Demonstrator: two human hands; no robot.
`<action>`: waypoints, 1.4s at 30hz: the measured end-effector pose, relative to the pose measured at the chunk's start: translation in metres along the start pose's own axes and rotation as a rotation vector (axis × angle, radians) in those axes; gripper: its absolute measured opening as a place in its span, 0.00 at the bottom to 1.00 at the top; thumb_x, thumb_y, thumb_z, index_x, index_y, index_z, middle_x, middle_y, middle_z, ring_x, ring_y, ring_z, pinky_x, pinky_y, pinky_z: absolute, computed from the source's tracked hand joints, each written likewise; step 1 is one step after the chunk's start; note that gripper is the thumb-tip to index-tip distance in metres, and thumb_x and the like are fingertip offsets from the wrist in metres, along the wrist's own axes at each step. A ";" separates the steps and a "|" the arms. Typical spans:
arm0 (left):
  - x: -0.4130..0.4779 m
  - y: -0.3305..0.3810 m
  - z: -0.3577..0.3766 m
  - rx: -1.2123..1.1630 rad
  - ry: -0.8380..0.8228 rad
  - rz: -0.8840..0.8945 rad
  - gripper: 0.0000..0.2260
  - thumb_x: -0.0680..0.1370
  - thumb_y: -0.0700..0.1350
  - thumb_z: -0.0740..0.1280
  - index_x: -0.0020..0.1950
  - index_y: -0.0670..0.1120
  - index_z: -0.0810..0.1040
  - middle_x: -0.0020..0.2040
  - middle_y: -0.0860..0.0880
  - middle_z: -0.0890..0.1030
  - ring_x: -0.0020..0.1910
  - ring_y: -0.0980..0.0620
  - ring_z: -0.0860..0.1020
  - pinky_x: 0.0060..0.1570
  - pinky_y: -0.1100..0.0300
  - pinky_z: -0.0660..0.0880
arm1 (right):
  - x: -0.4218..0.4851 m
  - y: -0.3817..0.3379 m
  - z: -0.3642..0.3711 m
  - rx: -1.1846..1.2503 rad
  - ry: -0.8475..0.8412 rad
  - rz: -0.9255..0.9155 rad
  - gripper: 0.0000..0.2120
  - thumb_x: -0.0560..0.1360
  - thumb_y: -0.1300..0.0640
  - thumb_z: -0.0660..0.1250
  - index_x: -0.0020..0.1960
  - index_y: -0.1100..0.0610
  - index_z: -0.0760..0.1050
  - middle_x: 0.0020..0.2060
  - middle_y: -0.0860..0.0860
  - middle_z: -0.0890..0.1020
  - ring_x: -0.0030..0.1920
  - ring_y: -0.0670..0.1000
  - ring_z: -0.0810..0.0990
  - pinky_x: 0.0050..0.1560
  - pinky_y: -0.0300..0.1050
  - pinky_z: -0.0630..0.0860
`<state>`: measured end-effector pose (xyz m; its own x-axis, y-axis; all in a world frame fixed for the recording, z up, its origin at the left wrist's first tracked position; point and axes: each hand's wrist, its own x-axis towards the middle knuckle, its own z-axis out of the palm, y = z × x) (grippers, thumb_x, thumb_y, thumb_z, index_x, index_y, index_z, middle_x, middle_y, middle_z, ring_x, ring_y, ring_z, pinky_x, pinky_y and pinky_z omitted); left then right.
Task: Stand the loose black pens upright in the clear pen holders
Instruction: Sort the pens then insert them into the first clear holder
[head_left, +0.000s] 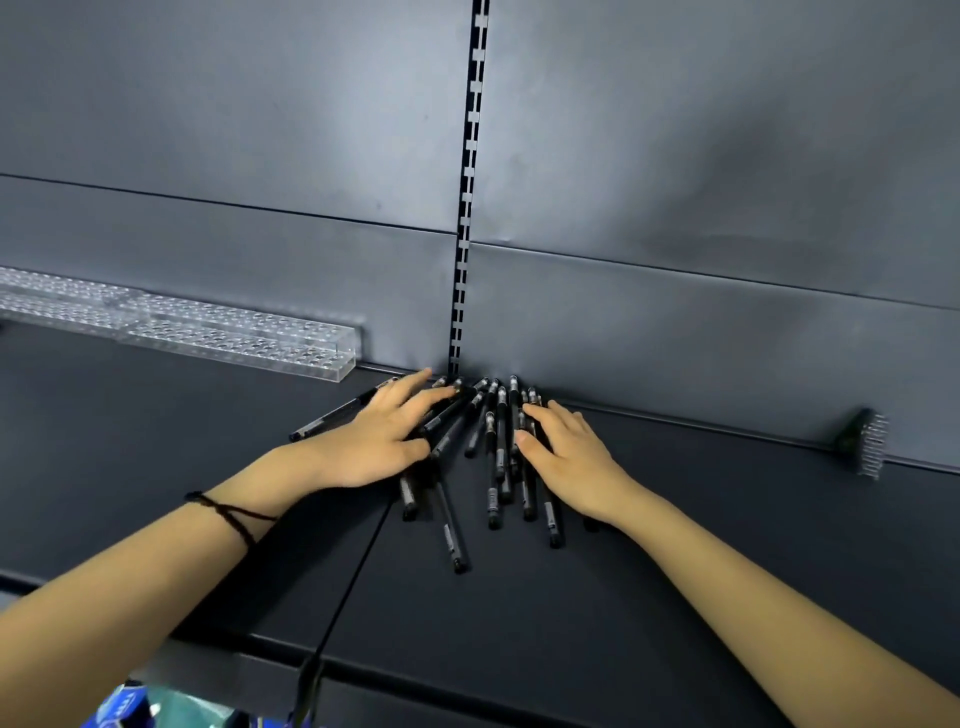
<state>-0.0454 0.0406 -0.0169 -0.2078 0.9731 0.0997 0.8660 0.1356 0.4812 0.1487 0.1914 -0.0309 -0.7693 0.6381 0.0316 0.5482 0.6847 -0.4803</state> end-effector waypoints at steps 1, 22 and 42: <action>0.002 0.004 0.000 -0.074 -0.024 0.053 0.33 0.77 0.37 0.61 0.77 0.59 0.55 0.79 0.57 0.43 0.77 0.57 0.39 0.72 0.59 0.45 | 0.000 0.000 0.000 -0.004 0.004 -0.004 0.27 0.81 0.40 0.50 0.78 0.46 0.53 0.79 0.50 0.48 0.78 0.55 0.43 0.77 0.53 0.45; -0.020 -0.022 -0.009 0.005 0.298 -0.322 0.08 0.79 0.46 0.64 0.53 0.46 0.80 0.54 0.45 0.80 0.60 0.49 0.74 0.57 0.59 0.69 | -0.011 -0.014 0.004 0.057 0.034 0.009 0.30 0.81 0.40 0.52 0.79 0.49 0.48 0.79 0.50 0.47 0.78 0.57 0.43 0.77 0.55 0.44; -0.010 -0.047 -0.003 0.163 0.048 -0.260 0.30 0.82 0.60 0.51 0.80 0.47 0.51 0.80 0.46 0.52 0.79 0.45 0.48 0.76 0.50 0.50 | -0.004 -0.095 0.044 -0.071 -0.078 0.015 0.30 0.82 0.41 0.48 0.79 0.53 0.47 0.79 0.51 0.44 0.78 0.58 0.39 0.76 0.53 0.41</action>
<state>-0.0854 0.0241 -0.0379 -0.4501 0.8923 0.0345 0.8415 0.4109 0.3508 0.0855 0.1083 -0.0240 -0.7823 0.6213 -0.0449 0.5798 0.6999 -0.4172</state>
